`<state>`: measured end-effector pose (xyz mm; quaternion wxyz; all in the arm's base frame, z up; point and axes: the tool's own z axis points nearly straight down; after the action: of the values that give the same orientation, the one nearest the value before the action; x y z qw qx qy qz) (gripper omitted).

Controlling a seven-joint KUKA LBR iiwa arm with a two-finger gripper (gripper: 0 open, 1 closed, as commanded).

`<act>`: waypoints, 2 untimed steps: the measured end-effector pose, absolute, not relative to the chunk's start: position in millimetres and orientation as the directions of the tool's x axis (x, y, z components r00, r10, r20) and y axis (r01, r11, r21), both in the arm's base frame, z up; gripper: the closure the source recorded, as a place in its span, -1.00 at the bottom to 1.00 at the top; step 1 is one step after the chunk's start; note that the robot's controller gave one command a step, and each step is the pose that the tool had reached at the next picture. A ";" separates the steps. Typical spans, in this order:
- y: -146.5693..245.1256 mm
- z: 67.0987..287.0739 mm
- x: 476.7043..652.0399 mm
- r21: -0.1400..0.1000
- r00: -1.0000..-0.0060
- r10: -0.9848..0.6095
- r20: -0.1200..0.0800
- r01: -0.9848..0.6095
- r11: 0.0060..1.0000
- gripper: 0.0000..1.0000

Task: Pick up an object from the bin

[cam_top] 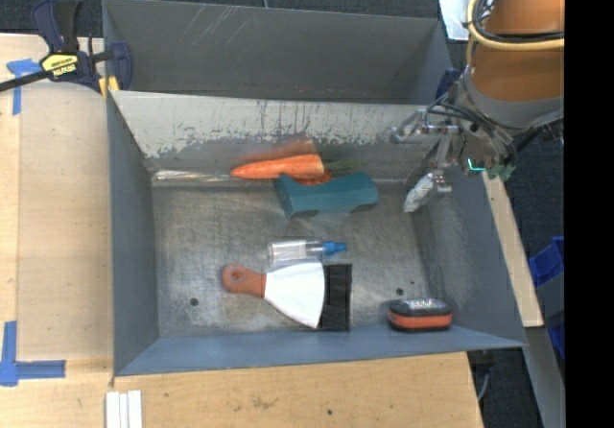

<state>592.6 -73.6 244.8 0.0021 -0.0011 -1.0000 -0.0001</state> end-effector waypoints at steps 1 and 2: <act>-73.4 249.7 593.9 -0.001 -1.000 0.001 -0.004 0.001 1.000 -1.00; -70.7 199.2 586.4 -0.002 -0.998 -0.061 -0.009 -0.061 0.998 -1.00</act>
Offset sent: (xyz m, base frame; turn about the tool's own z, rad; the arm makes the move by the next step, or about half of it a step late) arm -0.0221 0.0075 -0.1321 -0.1584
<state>586.4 -70.7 199.2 -0.0046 0.0303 -0.9995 0.0008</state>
